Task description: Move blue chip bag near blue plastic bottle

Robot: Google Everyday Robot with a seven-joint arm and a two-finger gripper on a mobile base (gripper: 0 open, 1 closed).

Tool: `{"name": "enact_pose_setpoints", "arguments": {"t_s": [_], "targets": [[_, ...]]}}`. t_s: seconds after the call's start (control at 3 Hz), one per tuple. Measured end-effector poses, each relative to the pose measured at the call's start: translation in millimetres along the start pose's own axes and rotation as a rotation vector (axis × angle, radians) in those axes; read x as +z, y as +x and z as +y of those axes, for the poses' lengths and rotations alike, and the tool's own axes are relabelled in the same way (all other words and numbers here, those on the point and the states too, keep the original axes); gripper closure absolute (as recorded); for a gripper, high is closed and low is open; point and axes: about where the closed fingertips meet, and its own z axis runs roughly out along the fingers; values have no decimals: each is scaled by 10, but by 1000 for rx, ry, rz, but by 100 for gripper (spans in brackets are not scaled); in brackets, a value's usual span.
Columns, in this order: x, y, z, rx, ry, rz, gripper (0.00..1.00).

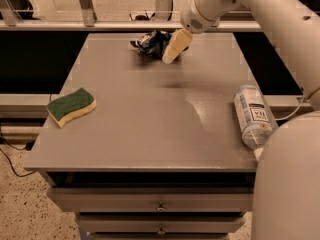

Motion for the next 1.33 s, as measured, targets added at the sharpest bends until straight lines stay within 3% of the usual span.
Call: {"name": "enact_pose_setpoints", "arguments": {"t_s": [0.67, 1.0, 1.33], "targets": [[409, -26, -128, 57, -25, -50, 0], [538, -37, -157, 70, -30, -69, 16], [606, -72, -195, 76, -24, -95, 39]]}}
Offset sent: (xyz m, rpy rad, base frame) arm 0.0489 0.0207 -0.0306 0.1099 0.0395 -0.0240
